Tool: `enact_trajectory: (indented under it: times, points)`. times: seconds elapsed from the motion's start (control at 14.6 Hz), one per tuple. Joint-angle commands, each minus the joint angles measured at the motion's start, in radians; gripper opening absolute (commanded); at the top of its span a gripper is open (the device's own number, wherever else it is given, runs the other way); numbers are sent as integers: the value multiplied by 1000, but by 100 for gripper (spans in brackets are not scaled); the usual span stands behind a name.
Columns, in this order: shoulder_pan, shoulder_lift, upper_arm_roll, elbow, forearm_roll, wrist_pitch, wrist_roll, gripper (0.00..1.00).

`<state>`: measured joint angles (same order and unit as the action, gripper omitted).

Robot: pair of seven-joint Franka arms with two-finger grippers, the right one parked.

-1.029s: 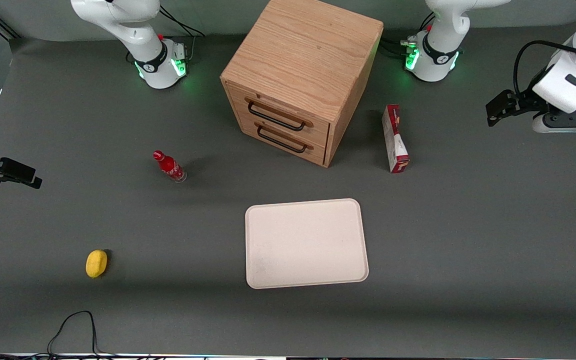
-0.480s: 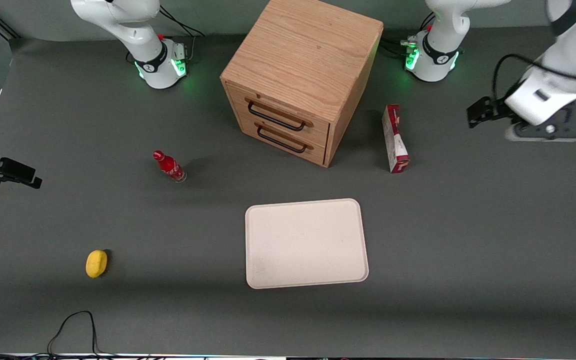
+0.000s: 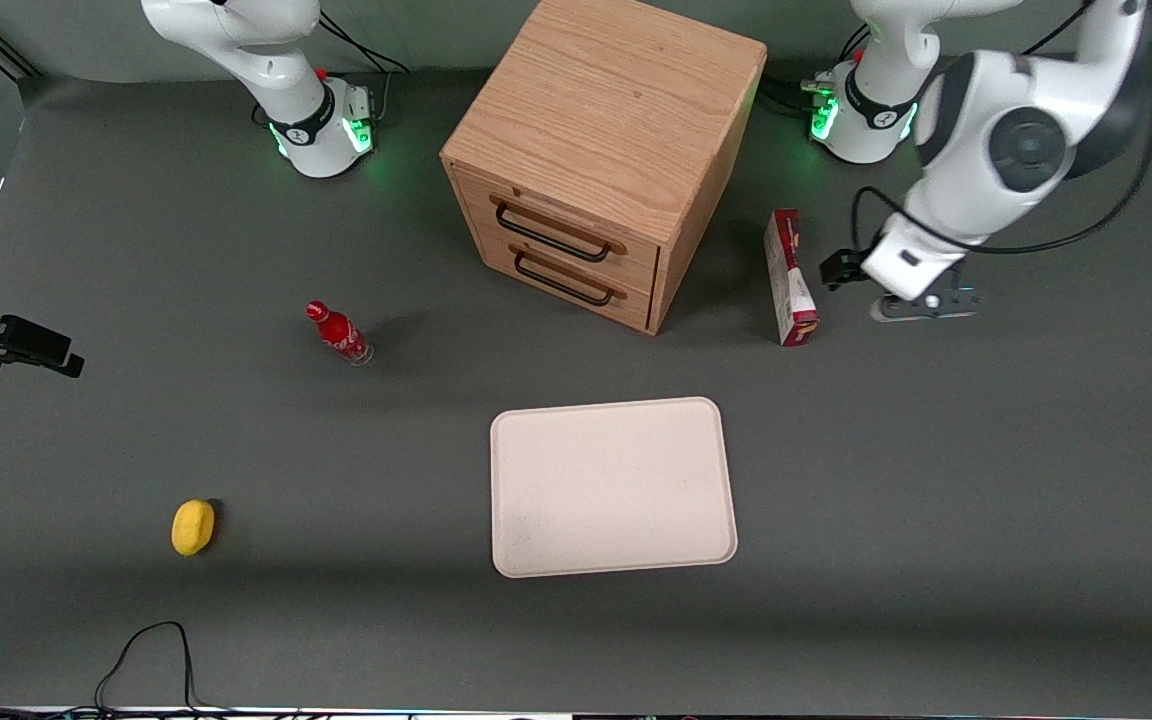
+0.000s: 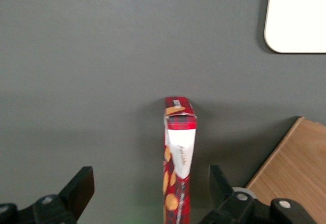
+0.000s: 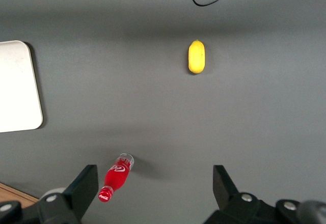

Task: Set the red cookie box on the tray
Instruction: 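Move the open left gripper down over the standing red cookie box, then close the left gripper on the cookie box top and lift it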

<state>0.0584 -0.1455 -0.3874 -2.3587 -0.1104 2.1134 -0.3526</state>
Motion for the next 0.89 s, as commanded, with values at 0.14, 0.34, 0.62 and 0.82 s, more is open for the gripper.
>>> enact_trajectory:
  times: [0.14,0.34,0.62,0.82]
  points:
    - [-8,-23,-99,-249,-12,311,-97,100]
    - [-15,4,-134,-306,-12,388,-108,100]
    - [-38,50,-136,-370,-12,502,-126,100]
    - [-48,61,-159,-378,-12,504,-144,80]
